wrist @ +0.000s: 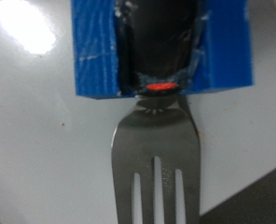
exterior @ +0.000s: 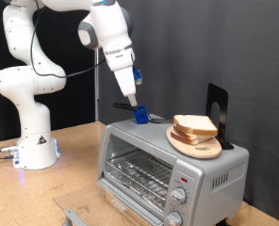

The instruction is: Make a piece of toast with the oven

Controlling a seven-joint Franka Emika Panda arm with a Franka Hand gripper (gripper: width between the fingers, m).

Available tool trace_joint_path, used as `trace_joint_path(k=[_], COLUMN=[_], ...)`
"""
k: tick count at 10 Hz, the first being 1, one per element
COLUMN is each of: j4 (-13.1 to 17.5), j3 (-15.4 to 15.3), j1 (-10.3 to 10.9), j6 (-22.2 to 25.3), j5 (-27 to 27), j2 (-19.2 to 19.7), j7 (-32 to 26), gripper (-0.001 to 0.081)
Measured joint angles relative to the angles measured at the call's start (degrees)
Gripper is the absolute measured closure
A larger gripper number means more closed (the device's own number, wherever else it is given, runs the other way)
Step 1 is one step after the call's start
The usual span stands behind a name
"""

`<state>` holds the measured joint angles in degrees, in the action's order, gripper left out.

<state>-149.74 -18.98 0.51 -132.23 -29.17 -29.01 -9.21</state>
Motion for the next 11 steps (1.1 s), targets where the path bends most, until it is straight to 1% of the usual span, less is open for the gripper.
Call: trace_joint_path(k=[2, 4, 8, 11], j4=[-0.6, -0.6, -0.6, -0.6], j3=[-0.8, -1.3, -1.6, -2.1], j1=[0.3, 1.1, 3.3, 3.5], j6=[-3.7, -5.8, -6.1, -6.1], j5=[-1.2, -2.8, -5.4, -5.5], j2=[2.6, 4.3, 4.7, 4.7], j7=[-1.0, -2.0, -3.0, -2.4], gripper=[0.0006, 0.0006, 0.0006, 0.0006])
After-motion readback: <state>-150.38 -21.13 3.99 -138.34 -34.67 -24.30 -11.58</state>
